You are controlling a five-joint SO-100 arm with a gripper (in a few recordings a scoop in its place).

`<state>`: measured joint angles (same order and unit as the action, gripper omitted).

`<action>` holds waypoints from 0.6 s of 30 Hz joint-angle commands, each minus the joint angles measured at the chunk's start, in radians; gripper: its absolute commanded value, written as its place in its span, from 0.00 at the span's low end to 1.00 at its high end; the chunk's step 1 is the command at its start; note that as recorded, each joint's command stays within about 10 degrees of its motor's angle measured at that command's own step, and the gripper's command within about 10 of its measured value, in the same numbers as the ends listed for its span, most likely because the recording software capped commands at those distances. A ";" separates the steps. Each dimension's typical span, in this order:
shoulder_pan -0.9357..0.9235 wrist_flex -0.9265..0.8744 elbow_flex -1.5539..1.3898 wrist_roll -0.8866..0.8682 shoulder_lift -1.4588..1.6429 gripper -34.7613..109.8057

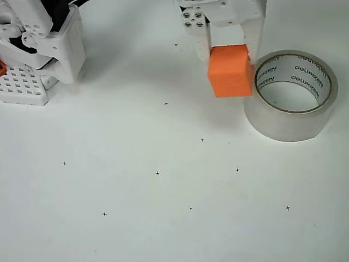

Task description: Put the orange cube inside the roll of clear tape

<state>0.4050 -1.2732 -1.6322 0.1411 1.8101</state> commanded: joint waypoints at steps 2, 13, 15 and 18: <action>0.048 -0.003 0.152 0.008 -0.028 0.36; 0.097 0.002 0.278 0.008 -0.164 0.36; 0.106 0.002 0.324 0.012 -0.206 0.36; 0.114 0.002 0.382 0.020 -0.256 0.36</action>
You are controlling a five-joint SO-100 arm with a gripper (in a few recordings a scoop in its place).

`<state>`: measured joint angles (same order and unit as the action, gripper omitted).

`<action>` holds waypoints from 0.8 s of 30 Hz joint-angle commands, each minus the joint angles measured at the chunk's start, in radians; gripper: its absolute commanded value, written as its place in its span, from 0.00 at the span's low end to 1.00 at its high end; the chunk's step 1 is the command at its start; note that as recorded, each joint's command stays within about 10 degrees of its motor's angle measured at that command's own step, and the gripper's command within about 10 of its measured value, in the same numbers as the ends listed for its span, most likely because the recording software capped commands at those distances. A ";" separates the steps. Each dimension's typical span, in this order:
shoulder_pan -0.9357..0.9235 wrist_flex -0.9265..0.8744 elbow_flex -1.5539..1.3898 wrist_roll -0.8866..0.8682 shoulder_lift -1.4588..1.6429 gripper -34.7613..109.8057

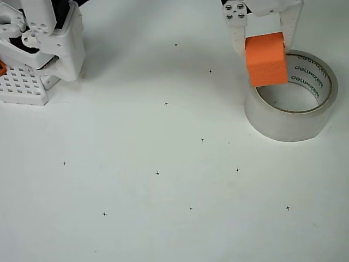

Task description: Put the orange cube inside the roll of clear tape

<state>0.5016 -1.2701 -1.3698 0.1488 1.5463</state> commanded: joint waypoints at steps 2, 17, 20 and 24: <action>0.020 -0.003 0.149 0.018 -0.014 0.36; 0.035 -0.002 0.253 0.026 -0.135 0.36; 0.037 -0.002 0.255 0.026 -0.144 0.36; 0.040 -0.003 0.255 0.026 -0.146 0.41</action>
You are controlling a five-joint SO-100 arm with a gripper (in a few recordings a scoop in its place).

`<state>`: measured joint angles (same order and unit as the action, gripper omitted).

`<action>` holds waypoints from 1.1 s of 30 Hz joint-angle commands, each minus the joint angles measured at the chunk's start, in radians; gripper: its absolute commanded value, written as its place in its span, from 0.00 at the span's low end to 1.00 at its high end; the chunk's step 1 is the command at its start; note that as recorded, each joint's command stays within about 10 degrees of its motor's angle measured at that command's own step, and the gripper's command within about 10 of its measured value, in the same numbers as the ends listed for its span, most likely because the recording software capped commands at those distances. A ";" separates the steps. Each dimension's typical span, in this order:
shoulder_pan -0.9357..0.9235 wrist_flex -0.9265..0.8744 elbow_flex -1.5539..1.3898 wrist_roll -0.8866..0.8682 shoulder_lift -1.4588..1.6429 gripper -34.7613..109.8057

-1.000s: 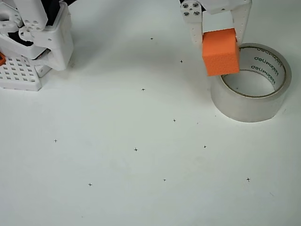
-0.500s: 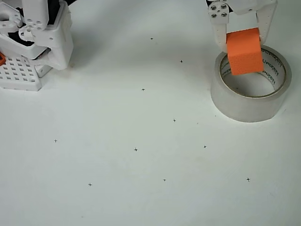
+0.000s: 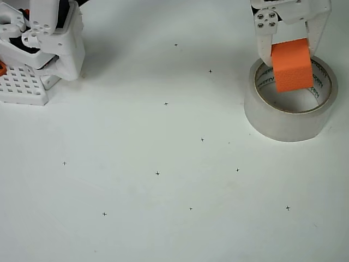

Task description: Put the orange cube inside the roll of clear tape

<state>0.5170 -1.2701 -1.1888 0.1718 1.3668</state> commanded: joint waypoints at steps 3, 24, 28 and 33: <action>0.023 -0.006 0.074 0.002 0.028 0.46; -0.038 -0.020 0.069 0.075 0.069 0.53; -0.048 -0.017 0.061 0.077 0.069 0.53; -0.057 -0.020 0.060 0.083 0.081 0.53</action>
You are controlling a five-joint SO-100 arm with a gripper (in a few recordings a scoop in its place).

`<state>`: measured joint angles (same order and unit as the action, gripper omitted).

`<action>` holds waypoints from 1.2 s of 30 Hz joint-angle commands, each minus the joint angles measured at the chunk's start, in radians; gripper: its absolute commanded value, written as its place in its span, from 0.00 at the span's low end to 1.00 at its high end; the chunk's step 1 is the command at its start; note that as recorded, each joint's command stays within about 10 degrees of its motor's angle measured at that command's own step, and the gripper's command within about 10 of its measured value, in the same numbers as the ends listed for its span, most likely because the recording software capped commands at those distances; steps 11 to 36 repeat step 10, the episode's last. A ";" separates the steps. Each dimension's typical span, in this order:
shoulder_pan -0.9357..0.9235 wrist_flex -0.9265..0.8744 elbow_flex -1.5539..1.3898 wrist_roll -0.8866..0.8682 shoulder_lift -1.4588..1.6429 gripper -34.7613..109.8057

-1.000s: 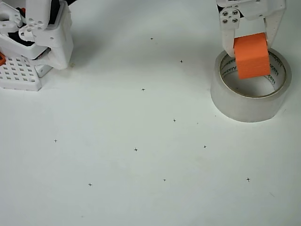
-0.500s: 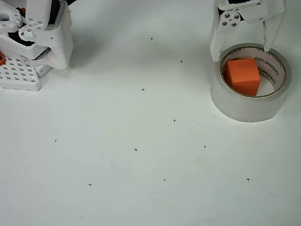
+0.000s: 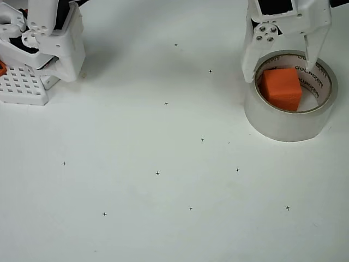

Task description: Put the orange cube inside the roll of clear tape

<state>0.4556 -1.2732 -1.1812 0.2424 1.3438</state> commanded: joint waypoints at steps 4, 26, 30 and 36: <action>-0.012 -0.017 -0.002 0.012 0.161 0.53; -0.040 -0.012 -0.153 0.002 0.245 0.53; -0.040 -0.012 -0.153 0.002 0.245 0.53; -0.040 -0.012 -0.153 0.002 0.245 0.53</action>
